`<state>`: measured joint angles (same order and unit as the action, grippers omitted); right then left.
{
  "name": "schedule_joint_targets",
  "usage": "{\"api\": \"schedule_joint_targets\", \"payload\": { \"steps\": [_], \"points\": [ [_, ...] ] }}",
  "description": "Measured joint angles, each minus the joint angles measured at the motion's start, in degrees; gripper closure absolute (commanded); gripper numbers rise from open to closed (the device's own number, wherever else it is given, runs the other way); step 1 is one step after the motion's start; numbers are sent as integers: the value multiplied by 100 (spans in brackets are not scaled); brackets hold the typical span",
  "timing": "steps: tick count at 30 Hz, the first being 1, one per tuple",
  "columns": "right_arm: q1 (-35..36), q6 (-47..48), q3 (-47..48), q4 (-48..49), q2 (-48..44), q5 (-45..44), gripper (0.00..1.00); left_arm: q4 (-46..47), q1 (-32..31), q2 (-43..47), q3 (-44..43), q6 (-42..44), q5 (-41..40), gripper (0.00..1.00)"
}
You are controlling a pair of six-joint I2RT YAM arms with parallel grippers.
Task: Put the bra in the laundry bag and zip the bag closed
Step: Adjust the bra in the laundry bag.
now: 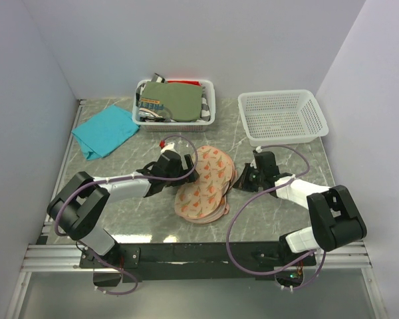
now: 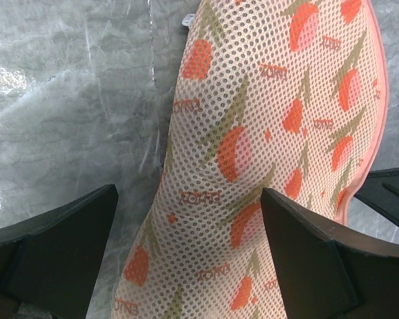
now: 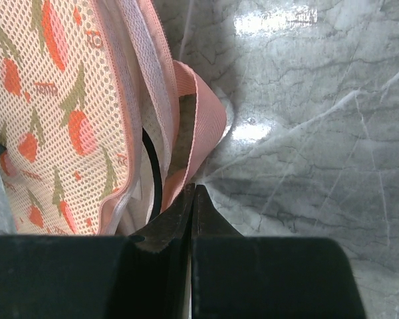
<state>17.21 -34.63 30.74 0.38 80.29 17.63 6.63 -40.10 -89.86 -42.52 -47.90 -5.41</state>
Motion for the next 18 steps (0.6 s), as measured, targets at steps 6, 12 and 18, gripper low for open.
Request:
{"api": "schedule_joint_targets", "payload": {
  "steps": [6,12,18],
  "points": [
    [0,22,13,22,15,87,100,2,0,0,0,0,33,4],
    [0,35,13,76,61,173,100,9,0,0,0,-2,114,4],
    [0,81,13,127,57,269,100,79,-2,0,0,-7,181,4]
  ]
}}
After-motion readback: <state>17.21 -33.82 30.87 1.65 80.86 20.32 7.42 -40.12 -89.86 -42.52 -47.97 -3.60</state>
